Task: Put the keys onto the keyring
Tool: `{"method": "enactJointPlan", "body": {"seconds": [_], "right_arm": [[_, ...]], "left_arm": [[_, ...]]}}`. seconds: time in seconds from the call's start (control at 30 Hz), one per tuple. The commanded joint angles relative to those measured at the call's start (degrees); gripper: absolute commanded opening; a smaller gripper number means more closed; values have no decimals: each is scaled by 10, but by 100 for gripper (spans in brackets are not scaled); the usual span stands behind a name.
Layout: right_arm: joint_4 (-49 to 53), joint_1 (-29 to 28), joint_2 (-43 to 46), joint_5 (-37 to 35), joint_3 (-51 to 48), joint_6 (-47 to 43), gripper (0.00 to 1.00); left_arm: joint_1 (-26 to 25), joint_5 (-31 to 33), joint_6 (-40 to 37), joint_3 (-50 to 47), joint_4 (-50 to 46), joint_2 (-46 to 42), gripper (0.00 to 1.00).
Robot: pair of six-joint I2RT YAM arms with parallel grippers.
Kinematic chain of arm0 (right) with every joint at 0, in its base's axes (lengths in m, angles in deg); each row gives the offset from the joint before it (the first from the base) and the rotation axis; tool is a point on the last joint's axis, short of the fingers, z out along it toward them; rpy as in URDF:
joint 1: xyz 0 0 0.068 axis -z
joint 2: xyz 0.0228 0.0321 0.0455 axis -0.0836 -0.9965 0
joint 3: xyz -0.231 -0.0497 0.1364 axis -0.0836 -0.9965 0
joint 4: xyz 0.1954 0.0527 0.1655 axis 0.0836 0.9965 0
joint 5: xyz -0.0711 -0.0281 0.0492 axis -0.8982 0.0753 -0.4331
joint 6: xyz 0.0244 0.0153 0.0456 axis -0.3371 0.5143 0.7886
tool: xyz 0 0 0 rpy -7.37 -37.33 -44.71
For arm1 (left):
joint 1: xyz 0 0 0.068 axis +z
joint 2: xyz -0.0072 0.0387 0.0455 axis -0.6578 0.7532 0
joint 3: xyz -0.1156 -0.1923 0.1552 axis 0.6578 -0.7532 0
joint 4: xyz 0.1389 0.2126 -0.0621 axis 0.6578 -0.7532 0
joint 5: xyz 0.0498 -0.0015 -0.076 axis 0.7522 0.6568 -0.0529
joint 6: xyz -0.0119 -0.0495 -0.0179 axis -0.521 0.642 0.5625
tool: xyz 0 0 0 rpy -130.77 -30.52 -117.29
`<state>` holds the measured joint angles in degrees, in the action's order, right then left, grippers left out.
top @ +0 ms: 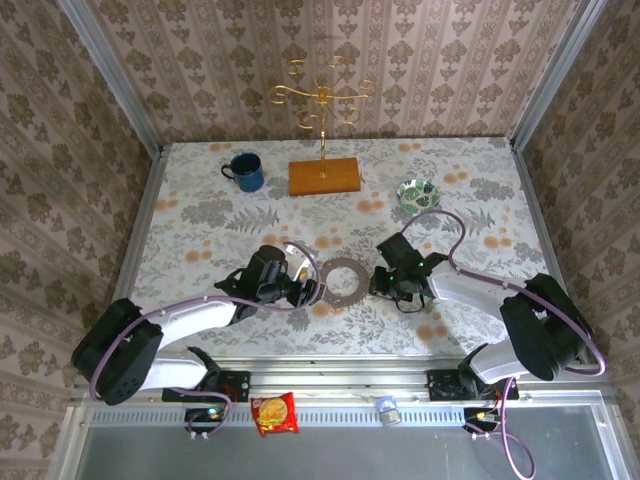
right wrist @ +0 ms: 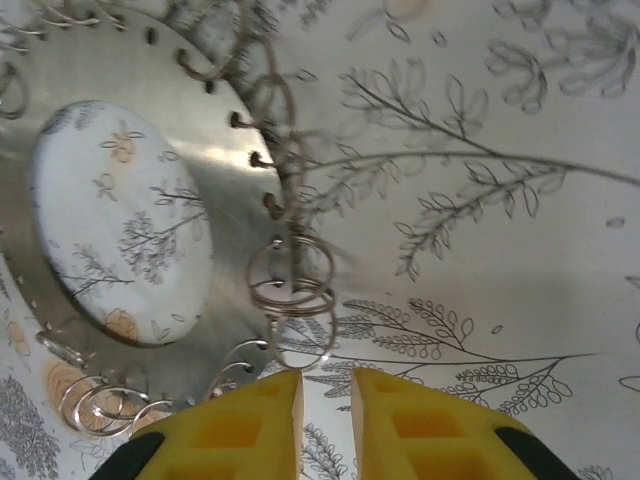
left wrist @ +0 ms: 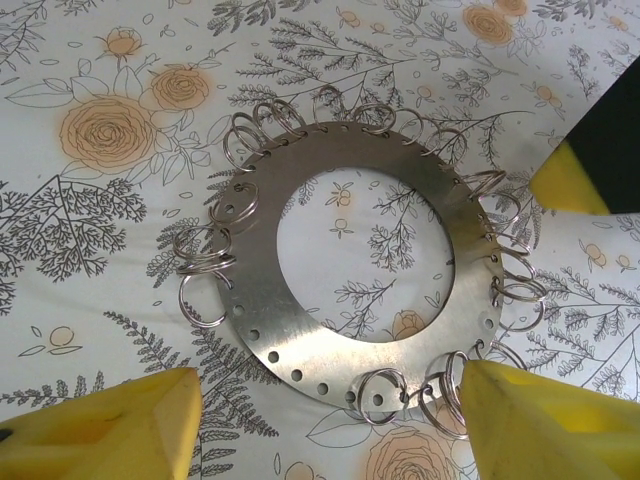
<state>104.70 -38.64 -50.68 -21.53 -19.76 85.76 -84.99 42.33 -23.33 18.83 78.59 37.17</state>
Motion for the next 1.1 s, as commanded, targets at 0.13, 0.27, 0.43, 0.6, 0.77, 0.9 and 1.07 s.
{"method": "enactJointPlan", "body": {"seconds": [0.13, 0.27, 0.43, 0.6, 0.77, 0.9, 1.07], "right_arm": [[-64, 1, 71, -19, -59, 189, 31], [-82, 3, 87, -21, -81, 226, 32], [-111, 4, 81, -6, -91, 255, 33], [-155, 12, 57, 21, -101, 278, 33], [-181, 16, 26, 38, -103, 288, 32], [-188, 20, 25, 44, -107, 294, 31], [-191, 28, 2, 54, -106, 294, 30]], "left_arm": [[-4, 14, 12, -13, 21, -14, 70], [-4, 15, 11, -15, 28, -15, 70], [-4, 14, 11, -16, 29, -16, 70], [-4, 13, 11, -15, 29, -21, 70], [-4, 12, 14, -13, 34, -25, 70], [-4, 12, 17, -15, 35, -27, 69], [-4, 13, 18, -18, 40, -26, 69]]}}
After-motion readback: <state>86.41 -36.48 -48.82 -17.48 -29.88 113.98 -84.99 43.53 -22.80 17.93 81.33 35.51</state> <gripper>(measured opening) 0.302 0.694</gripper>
